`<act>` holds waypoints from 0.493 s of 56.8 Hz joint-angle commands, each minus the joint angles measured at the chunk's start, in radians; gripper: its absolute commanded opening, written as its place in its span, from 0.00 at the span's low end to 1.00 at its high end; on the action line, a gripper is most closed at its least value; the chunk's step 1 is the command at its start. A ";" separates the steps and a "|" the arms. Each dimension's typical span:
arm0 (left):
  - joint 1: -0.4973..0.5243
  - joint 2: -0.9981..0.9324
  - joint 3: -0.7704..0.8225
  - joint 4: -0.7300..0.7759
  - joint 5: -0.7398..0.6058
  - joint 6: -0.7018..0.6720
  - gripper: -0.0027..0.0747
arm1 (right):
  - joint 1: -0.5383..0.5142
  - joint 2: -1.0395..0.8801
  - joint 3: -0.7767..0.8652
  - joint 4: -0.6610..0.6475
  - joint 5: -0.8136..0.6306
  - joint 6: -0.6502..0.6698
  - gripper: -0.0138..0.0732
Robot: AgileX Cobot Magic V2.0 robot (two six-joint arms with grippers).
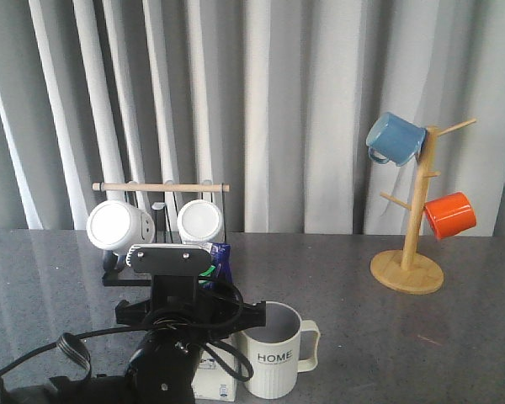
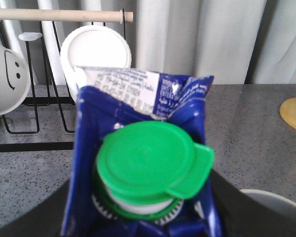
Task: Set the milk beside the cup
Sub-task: 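Lift and carry the milk carton with the left gripper toward the HOME mug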
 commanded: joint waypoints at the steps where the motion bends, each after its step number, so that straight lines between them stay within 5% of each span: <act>1: -0.003 -0.026 -0.022 0.013 -0.039 -0.003 0.03 | -0.005 -0.003 -0.028 -0.010 -0.072 -0.007 0.15; 28: -0.003 -0.026 -0.022 0.006 -0.039 -0.003 0.04 | -0.005 -0.003 -0.028 -0.010 -0.072 -0.007 0.15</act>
